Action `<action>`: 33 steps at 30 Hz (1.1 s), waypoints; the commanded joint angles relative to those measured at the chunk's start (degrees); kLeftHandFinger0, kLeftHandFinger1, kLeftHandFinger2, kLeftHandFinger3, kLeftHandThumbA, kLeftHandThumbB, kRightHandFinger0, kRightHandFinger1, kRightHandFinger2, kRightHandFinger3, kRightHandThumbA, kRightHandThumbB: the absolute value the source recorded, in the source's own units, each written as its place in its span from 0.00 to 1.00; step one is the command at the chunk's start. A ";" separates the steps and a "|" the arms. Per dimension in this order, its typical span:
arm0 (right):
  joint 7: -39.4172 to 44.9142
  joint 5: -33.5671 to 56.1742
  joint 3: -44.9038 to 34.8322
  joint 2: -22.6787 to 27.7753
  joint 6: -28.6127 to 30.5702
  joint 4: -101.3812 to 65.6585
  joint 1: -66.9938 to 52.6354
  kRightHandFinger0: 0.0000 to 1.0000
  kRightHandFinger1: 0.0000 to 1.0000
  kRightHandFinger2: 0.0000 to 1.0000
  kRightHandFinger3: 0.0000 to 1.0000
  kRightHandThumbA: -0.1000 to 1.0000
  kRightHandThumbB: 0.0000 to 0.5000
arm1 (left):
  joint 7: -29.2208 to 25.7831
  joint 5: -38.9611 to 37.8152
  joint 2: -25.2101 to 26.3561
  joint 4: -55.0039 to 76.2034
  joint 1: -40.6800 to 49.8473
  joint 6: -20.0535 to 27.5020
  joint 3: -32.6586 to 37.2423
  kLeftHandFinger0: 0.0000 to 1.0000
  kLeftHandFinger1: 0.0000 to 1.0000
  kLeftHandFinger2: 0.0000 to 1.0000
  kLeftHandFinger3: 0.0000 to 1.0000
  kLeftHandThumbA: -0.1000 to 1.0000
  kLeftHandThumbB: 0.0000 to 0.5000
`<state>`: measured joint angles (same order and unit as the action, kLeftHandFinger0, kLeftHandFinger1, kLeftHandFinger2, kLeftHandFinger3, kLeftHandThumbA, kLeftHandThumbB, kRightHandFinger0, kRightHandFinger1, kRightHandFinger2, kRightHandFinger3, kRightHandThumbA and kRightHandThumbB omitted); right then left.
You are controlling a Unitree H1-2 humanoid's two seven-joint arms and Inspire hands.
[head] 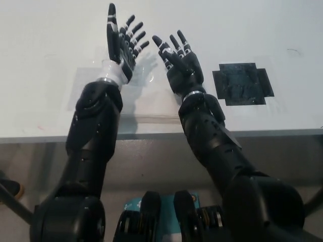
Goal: A stack of napkins is kept in the middle of the table close to the robot and the robot places both its hands sideways on the stack. Then it moves its hands away from each other while pressing down on the napkins to make them smooth
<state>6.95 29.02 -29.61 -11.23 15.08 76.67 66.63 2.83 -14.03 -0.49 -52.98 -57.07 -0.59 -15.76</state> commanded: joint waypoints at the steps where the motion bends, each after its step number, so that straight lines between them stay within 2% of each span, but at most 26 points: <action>1: 2.54 1.89 -0.78 0.30 2.71 0.93 3.62 1.00 1.00 1.00 1.00 1.00 0.53 | -0.92 -0.96 -0.30 -1.66 -3.78 4.19 -0.13 1.00 1.00 1.00 1.00 1.00 0.52; 4: 2.36 1.55 -0.35 0.26 2.84 1.22 3.16 1.00 1.00 1.00 1.00 1.00 0.51 | -1.32 -1.68 -1.12 -3.22 -3.80 4.14 -0.77 1.00 1.00 1.00 1.00 1.00 0.54; 6: 2.07 1.66 -0.36 0.00 2.69 1.30 2.95 1.00 1.00 1.00 1.00 1.00 0.47 | -1.19 -1.38 -1.52 -4.16 -3.46 4.77 -0.47 1.00 1.00 1.00 1.00 1.00 0.54; 9: 2.08 1.42 0.02 -0.09 2.88 1.46 2.81 1.00 1.00 1.00 1.00 1.00 0.47 | -0.82 -1.78 -2.74 -3.92 -2.91 4.95 -0.38 1.00 1.00 1.00 1.00 1.00 0.48; 11: 2.25 1.85 -0.28 -0.09 2.84 1.64 2.96 1.00 1.00 1.00 1.00 1.00 0.50 | 0.06 -2.47 -3.76 -4.39 -2.96 5.99 -0.52 1.00 1.00 1.00 1.00 1.00 0.46; 14: 2.08 2.11 -0.45 -0.11 2.81 1.87 2.77 1.00 1.00 1.00 1.00 1.00 0.47 | -0.26 -2.51 -4.07 -5.87 -3.04 7.13 -0.60 1.00 1.00 1.00 1.00 1.00 0.43; 16: 1.71 2.55 -0.83 -0.13 2.41 2.00 2.53 1.00 1.00 1.00 1.00 1.00 0.48 | -0.82 -2.54 -4.16 -6.71 -2.97 7.31 -0.68 1.00 1.00 1.00 1.00 1.00 0.42; 20: 1.91 2.18 -0.30 0.01 2.65 2.60 1.22 1.00 1.00 1.00 1.00 1.00 0.47 | -1.20 -2.71 -4.27 -10.09 -2.37 8.85 -0.81 1.00 1.00 1.00 1.00 1.00 0.44; 25: 1.22 2.10 -0.05 -0.44 2.03 3.60 -0.39 1.00 1.00 1.00 1.00 1.00 0.46 | -1.55 -3.25 -3.83 -15.37 -2.11 10.51 -1.20 1.00 1.00 1.00 1.00 1.00 0.52; 29: 0.64 1.70 0.33 -1.08 1.66 4.19 -1.89 1.00 1.00 1.00 1.00 1.00 0.48 | -1.89 -1.14 -2.82 -18.28 -0.75 13.15 0.58 1.00 1.00 1.00 1.00 1.00 0.50; 30: 0.41 1.20 0.76 -1.32 1.45 4.51 -2.69 1.00 1.00 1.00 1.00 1.00 0.47 | -1.87 -2.25 -2.76 -18.99 -0.29 13.08 -0.28 1.00 1.00 1.00 1.00 1.00 0.53; 33: 0.21 0.97 0.97 -1.54 1.09 4.81 -3.48 1.00 1.00 1.00 1.00 1.00 0.47 | -2.70 -1.99 -2.63 -19.34 -0.05 12.85 -0.04 1.00 1.00 1.00 1.00 1.00 0.51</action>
<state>6.78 30.81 -29.69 -11.29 15.77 80.72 63.07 1.74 -16.48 -3.54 -70.70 -57.13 11.25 -16.11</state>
